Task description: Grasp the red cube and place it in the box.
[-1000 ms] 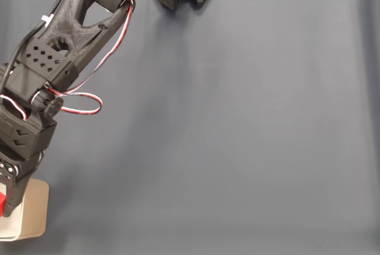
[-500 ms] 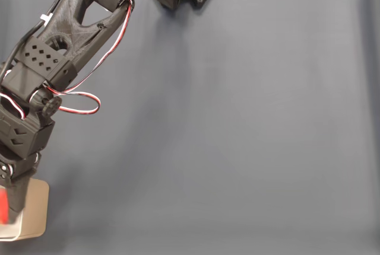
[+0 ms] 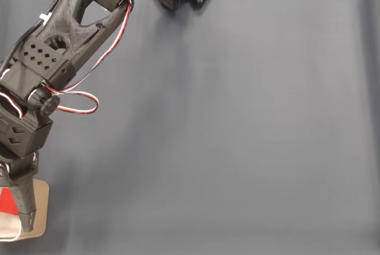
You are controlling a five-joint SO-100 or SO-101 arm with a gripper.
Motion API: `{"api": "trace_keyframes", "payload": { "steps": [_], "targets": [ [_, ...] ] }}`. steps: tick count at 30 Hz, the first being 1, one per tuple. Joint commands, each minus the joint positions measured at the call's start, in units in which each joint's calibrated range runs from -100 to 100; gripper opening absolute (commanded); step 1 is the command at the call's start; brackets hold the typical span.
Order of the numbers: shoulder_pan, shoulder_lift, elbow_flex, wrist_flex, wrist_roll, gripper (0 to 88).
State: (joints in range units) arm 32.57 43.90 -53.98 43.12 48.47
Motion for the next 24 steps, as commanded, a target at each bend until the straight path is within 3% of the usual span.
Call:
{"api": "trace_keyframes", "payload": {
  "steps": [1,24],
  "targets": [
    [0.7,-5.2,-2.7,-1.3,-0.2,41.7],
    [0.7,-5.5,-2.5,-3.4,1.2,41.9]
  ]
}}
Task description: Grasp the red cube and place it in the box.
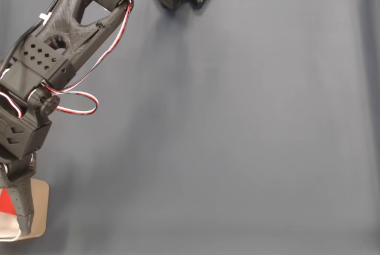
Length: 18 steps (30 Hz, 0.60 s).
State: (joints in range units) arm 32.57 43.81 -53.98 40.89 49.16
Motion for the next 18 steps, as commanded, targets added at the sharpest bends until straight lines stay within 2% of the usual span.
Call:
{"api": "trace_keyframes", "payload": {
  "steps": [1,4,7,13,16,18],
  "targets": [
    [0.7,-5.4,-2.5,-1.3,0.5,41.9],
    [0.7,-5.7,-2.5,-1.3,0.5,41.4],
    [0.7,-6.0,-2.5,-1.1,0.5,36.5],
    [0.5,-6.9,-2.5,-1.1,0.5,10.3],
    [0.2,-7.9,-1.6,-1.3,0.6,0.7],
    [-0.2,-8.8,-1.0,-1.3,0.6,0.0]
  ]
}}
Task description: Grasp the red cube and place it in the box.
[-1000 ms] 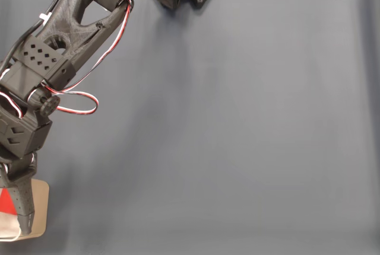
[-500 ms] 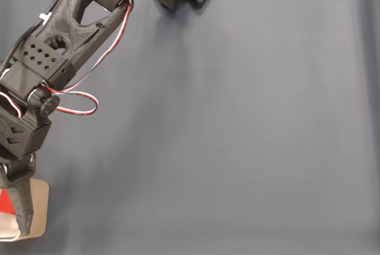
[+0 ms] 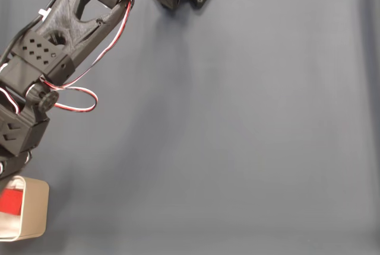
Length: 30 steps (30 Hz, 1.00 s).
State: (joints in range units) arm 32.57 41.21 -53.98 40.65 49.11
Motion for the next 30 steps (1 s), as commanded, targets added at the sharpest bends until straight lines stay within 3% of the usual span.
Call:
{"api": "trace_keyframes", "payload": {
  "steps": [1,30],
  "targets": [
    [-0.4,-6.6,-0.6,-1.1,0.6,0.0],
    [-22.2,-37.7,31.4,1.5,0.2,0.0]
  ]
}}
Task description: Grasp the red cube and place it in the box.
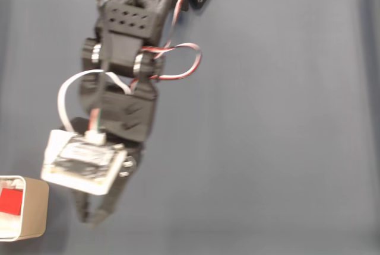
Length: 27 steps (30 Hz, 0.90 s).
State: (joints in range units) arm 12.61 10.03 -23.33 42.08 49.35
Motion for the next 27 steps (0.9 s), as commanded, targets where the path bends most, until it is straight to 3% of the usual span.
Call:
{"api": "trace_keyframes", "payload": {
  "steps": [1,27],
  "targets": [
    [-2.9,-7.6,1.8,0.0,0.0,0.0],
    [-11.5,-44.4,51.7,-7.7,1.7,0.0]
  ]
}}
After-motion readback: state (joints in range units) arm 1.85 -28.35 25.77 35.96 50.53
